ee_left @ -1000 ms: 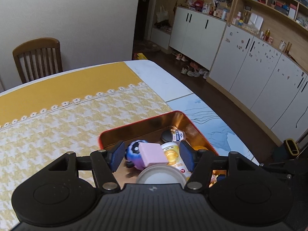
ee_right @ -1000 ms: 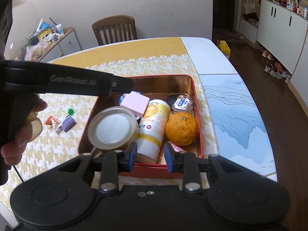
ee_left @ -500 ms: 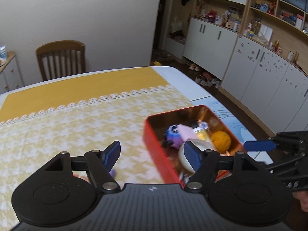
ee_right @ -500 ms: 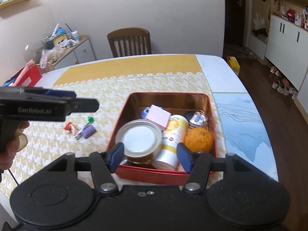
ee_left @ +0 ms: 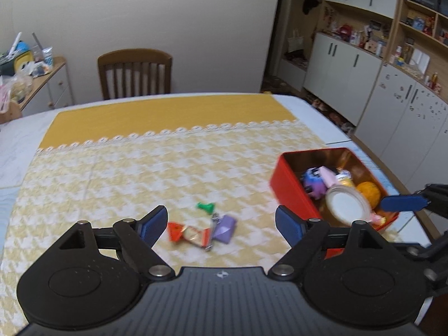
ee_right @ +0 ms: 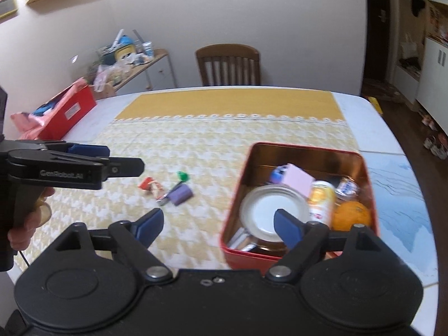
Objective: Organize rigid objects
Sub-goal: 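Grasp the red candy wrapper with the left tool while the right tool grasps the purple block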
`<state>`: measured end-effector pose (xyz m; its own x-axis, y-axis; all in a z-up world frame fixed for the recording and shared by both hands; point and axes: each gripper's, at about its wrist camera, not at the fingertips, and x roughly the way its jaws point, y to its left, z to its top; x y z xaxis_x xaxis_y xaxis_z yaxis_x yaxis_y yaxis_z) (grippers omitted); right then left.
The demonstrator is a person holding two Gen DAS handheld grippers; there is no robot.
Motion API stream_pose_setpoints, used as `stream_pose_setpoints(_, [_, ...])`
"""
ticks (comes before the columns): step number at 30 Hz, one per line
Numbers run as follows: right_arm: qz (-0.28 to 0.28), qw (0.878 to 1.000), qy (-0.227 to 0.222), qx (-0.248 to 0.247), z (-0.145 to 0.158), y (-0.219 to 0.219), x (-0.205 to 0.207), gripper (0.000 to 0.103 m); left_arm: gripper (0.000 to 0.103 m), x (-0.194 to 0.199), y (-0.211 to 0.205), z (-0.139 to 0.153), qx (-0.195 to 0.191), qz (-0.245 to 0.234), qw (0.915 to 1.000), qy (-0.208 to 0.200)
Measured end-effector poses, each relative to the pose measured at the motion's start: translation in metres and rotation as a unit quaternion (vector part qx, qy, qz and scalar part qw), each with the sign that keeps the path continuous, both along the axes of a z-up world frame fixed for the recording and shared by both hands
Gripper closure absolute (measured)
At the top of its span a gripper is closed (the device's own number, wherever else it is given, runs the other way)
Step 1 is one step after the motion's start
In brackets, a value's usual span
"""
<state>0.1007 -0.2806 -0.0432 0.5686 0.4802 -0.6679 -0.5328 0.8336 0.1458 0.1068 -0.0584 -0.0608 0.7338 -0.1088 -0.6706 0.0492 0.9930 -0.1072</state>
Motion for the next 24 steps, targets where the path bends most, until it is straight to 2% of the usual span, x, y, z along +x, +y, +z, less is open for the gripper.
stream_pose_setpoints(2, [0.017,1.000,-0.010,-0.001,0.000,0.011,-0.004,0.001,0.019,0.000,0.007,-0.007,0.001,0.008,0.9999,0.009])
stream_pose_setpoints(3, [0.025,1.000,-0.014,-0.004,-0.001,0.017,-0.006,0.000,0.019,0.000,0.011,-0.010,0.000,0.012,0.9999,0.012])
stream_pose_setpoints(11, [0.077,0.996,-0.013,-0.035,-0.021,0.068,-0.004,0.000,0.019,0.008,0.040,-0.038,-0.014,0.039,0.9981,0.046])
stream_pose_setpoints(18, [0.078,0.995,-0.020,-0.063,-0.046,0.100,0.016,0.001,0.019,0.025,0.051,-0.055,-0.024,0.045,0.9966,0.065])
stream_pose_setpoints(21, [0.094,0.992,-0.021,-0.082,-0.057,0.111,0.023,0.006,0.019,0.036,0.050,-0.067,-0.009,0.037,0.9964,0.076])
stream_pose_setpoints(24, [0.106,0.988,-0.029,-0.109,-0.066,0.121,0.027,0.009,0.019,0.044,0.050,-0.075,-0.012,0.031,0.9960,0.083])
